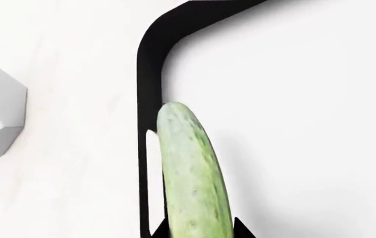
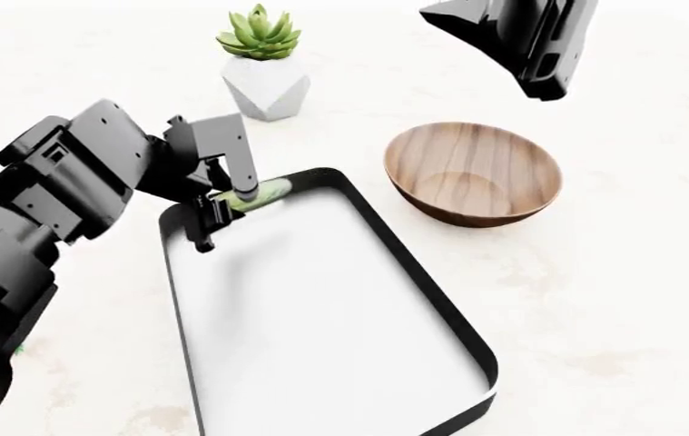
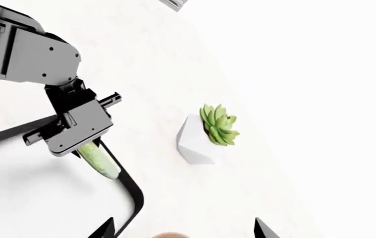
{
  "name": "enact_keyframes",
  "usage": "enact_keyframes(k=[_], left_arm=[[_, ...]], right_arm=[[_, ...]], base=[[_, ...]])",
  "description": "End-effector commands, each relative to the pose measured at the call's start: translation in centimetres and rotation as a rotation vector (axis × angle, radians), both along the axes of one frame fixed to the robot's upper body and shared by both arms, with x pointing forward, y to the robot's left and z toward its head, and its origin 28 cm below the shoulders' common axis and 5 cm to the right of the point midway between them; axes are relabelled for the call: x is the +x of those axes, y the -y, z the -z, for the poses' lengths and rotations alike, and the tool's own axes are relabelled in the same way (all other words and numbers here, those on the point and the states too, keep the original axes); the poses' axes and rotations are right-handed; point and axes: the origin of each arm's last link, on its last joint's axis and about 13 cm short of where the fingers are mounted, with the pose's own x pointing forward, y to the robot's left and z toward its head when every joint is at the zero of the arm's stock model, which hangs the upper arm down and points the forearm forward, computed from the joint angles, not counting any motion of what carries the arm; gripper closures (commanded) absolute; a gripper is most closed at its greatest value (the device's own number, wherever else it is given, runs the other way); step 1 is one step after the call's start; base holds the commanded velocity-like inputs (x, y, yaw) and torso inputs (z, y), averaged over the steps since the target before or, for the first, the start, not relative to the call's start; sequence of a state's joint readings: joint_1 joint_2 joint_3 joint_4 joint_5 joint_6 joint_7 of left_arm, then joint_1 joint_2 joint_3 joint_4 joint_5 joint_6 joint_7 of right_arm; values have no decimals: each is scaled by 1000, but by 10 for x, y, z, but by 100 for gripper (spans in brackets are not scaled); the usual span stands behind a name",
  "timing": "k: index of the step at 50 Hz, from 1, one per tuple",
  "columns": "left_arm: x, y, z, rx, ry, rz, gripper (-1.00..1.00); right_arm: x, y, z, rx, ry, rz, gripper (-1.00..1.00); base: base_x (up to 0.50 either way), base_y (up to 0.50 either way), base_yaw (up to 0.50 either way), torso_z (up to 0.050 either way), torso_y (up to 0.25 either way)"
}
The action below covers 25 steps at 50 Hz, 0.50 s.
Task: Place the two vegetables and bowl onto the tray for setting up a vegetable dip station.
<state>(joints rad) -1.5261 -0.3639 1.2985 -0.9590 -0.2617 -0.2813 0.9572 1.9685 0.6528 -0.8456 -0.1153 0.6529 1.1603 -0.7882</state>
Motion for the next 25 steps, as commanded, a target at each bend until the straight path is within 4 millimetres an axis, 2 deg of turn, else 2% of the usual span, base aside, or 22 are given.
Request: enact_keyframes(k=[1,25], left_arm=[[2,-2,7,-9,-9,-14,100],[-1,-4,21,30,-47,-35,100]], right_arm=[[0,0,1,3,-6,4,-100],[1,1,5,5,-13,7,-100]], base=[[0,0,0,0,0],[0,0,0,0,0]])
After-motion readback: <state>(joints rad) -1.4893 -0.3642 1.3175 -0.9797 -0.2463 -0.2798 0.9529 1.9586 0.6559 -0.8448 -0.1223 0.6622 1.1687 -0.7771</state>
